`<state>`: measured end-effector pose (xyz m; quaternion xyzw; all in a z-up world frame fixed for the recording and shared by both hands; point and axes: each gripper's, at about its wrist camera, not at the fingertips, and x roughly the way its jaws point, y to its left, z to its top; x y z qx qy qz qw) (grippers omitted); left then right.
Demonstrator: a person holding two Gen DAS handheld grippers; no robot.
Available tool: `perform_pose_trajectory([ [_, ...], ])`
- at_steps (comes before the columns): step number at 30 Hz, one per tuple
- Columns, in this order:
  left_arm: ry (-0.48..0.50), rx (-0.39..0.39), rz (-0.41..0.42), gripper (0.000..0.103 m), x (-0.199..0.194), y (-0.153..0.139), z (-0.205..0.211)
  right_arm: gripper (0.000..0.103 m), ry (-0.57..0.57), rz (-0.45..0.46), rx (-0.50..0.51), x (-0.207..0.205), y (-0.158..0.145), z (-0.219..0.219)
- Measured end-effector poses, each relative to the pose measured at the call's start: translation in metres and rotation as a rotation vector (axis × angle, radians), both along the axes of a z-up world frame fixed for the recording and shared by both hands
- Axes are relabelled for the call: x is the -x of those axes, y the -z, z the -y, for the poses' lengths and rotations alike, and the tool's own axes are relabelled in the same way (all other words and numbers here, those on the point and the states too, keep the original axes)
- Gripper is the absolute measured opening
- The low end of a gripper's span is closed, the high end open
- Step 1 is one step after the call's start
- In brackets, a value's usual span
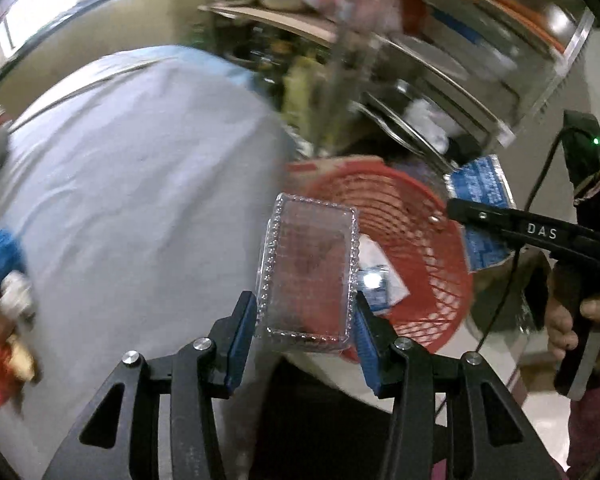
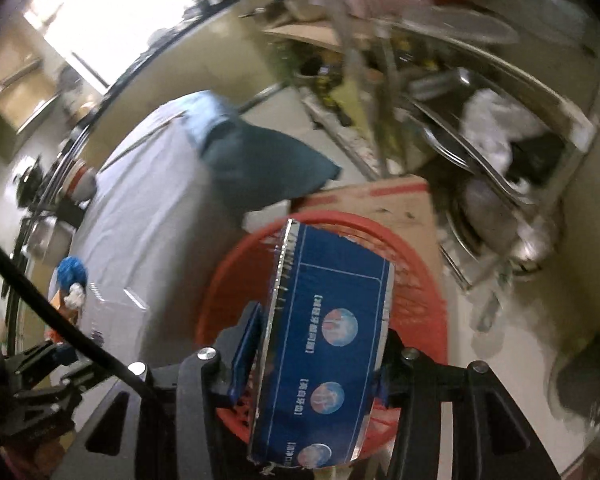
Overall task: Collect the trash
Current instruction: 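Carry tray and carton to the red basket and open both tools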
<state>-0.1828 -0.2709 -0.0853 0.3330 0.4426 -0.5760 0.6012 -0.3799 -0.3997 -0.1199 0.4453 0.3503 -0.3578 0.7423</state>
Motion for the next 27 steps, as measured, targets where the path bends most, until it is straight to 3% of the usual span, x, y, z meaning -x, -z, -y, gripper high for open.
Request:
perform_pose_trajectory([
  [2,0.034,-0.016,-0.019,0.051,0.013,0.005,0.013,0.06,0.029,0.002,-0.024,0.011,0.005,0.005],
  [5,0.071,-0.031,-0.036,0.052,0.025,0.009,0.029,0.061,0.071,0.002,-0.046,0.017,0.007,0.01],
  [7,0.073,-0.024,-0.026,0.061,0.027,0.005,0.033,0.063,0.086,0.035,-0.049,0.021,0.006,0.013],
  [11,0.038,0.017,-0.007,0.065,0.014,-0.005,0.024,0.073,0.098,0.12,-0.018,0.027,-0.005,0.014],
  [19,-0.105,0.033,0.069,0.065,-0.032,-0.013,-0.015,0.073,0.027,0.22,0.068,-0.005,-0.028,0.0],
  [27,-0.347,0.04,0.101,0.065,-0.101,-0.016,-0.096,0.073,-0.199,0.214,0.091,-0.092,-0.037,-0.037],
])
